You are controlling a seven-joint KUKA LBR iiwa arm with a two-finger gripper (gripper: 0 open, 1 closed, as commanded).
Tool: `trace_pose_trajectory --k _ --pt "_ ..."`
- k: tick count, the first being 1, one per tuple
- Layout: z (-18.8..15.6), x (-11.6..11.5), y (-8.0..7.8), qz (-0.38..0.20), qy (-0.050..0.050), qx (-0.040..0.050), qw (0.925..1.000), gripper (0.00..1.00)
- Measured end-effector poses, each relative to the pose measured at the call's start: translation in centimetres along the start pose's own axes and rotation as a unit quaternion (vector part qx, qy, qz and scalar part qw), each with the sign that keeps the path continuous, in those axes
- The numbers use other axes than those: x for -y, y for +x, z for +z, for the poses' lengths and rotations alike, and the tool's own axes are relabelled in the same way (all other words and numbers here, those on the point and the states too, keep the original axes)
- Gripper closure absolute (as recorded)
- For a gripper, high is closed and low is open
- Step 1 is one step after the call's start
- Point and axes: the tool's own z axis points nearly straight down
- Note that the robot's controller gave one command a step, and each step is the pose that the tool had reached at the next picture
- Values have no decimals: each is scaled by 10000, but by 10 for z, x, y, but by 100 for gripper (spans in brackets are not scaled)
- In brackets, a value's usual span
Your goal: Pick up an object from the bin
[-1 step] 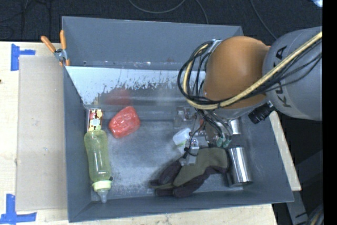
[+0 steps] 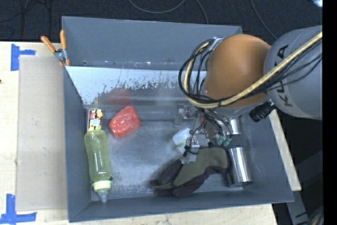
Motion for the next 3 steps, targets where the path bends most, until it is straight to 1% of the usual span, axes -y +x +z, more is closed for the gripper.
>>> trace_pose_trajectory --k 1,2,3 --pt "31 10 -4 -413 -3 12 9991 0" --pt "69 15 -1 -1467 -1 -13 9892 0" --pt "131 35 41 -1868 -2 1 9824 100"
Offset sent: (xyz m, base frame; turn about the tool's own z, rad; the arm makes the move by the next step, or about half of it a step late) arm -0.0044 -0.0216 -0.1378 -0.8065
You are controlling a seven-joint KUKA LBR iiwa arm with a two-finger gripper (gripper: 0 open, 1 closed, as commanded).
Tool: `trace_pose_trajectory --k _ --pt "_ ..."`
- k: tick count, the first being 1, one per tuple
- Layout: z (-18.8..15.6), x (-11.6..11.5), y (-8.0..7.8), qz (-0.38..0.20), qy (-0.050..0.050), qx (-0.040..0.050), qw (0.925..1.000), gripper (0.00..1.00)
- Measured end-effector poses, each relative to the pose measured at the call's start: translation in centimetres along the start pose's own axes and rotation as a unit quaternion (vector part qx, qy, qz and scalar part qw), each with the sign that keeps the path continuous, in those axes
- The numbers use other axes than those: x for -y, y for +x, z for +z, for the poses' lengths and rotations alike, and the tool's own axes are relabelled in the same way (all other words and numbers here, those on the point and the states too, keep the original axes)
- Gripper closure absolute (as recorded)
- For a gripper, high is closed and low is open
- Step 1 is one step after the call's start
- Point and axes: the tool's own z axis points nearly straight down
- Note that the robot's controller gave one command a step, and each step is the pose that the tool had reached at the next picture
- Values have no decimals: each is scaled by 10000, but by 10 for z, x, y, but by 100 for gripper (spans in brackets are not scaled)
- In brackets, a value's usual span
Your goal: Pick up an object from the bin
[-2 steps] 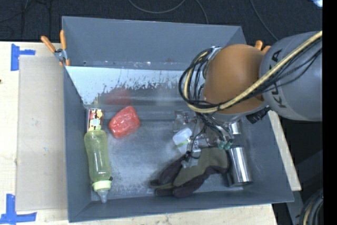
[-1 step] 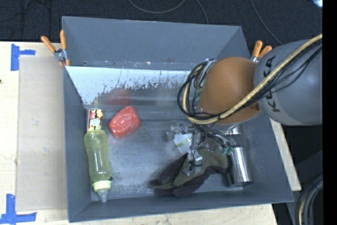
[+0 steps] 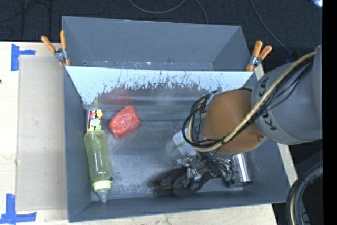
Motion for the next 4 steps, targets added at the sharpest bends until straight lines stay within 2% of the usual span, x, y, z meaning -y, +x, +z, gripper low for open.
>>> trace_pose_trajectory --k 2,3,4 --pt "-6 0 1 15 -12 -30 10000 100" --pt "7 37 17 240 -15 11 9997 100" --pt "7 38 17 244 -15 11 9997 100"
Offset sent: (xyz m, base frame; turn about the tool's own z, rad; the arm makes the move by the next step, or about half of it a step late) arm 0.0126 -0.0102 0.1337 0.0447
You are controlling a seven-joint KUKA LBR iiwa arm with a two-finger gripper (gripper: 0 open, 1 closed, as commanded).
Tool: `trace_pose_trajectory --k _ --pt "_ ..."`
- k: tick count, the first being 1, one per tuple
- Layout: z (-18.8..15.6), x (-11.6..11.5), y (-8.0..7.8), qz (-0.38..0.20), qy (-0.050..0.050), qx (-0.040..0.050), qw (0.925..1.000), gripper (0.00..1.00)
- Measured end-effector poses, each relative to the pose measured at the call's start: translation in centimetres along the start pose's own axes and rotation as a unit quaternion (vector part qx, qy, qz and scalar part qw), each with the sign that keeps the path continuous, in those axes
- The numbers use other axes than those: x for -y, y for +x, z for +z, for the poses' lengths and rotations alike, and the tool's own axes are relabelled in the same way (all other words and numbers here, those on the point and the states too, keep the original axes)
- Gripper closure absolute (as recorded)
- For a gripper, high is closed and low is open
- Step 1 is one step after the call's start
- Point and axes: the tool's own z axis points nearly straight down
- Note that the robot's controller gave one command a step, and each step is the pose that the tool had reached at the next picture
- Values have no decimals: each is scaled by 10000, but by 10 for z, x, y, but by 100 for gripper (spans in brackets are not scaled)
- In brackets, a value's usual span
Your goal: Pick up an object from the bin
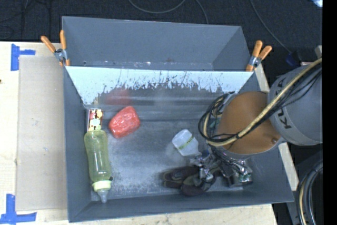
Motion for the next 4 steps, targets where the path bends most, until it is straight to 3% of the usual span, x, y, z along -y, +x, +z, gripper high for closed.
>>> trace_pose_trajectory --k 3,4 --pt "-156 -5 -7 -21 -26 -49 10000 100" --pt "-226 -2 -10 85 -19 -32 10000 100"
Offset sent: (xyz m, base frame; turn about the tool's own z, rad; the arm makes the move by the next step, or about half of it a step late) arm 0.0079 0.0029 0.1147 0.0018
